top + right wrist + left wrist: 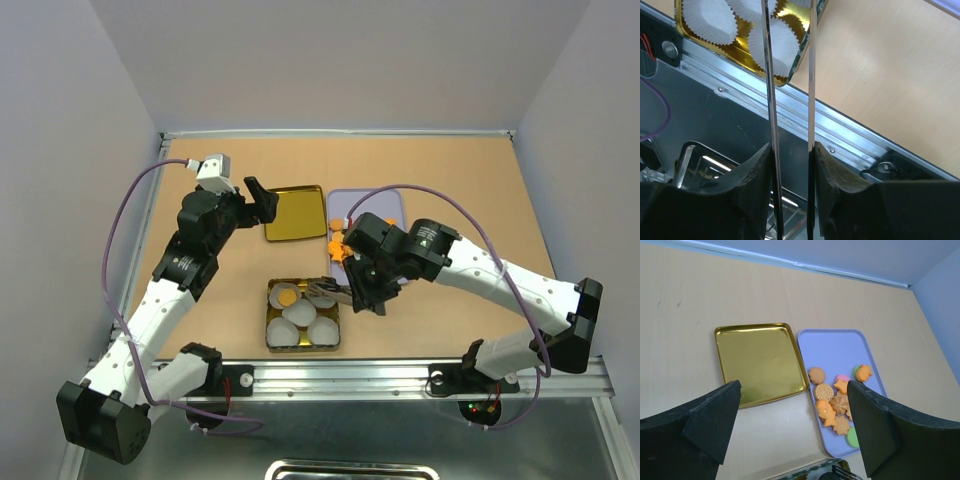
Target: Pack the cookies
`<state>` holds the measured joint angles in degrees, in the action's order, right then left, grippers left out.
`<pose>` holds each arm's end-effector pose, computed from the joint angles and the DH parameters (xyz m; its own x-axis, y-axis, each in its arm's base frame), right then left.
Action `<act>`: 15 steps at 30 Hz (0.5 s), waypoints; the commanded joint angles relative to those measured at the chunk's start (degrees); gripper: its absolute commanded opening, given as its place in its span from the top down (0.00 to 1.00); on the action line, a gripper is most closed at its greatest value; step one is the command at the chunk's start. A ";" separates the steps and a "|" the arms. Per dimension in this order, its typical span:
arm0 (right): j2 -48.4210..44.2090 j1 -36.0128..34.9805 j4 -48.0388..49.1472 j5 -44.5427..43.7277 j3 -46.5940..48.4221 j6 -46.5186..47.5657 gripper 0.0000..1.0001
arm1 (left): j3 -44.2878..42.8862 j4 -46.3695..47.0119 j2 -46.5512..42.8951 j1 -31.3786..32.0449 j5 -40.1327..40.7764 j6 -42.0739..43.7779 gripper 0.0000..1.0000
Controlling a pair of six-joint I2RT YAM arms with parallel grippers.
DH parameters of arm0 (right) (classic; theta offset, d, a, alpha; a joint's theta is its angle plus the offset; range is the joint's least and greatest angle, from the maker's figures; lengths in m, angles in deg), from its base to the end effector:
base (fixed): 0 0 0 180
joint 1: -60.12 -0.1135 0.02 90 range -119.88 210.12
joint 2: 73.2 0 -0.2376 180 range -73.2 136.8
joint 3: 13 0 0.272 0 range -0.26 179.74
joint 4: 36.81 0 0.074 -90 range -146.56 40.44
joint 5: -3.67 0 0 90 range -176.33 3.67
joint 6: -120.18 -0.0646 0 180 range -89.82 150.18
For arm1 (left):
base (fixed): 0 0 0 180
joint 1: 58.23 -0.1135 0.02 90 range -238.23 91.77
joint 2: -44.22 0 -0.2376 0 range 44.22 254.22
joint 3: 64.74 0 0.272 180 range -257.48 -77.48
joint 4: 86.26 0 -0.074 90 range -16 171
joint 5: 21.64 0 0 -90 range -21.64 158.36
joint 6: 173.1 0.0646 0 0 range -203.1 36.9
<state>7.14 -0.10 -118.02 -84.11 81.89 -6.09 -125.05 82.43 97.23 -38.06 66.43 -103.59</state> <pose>0.1460 0.2601 0.2889 -0.8853 -0.3568 -0.2984 -0.4356 0.8608 0.2631 0.2668 -0.1003 0.3282 -0.1932 -0.3017 -0.9336 0.3294 0.8764 -0.3514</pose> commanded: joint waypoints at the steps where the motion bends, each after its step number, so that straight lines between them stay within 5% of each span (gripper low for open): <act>1: -0.88 -0.77 2.37 -1.95 -0.67 -1.43 0.66 | 0.20 1.56 -0.98 0.14 -0.61 1.59 0.01; 15: 1.14 -0.86 0.27 -4.41 2.14 -1.26 0.54 | 0.20 1.12 -1.07 0.14 -0.88 2.39 0.01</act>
<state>8.21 -0.35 -118.13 -86.41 81.45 -7.16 -125.05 82.39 97.26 -38.06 66.06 -102.32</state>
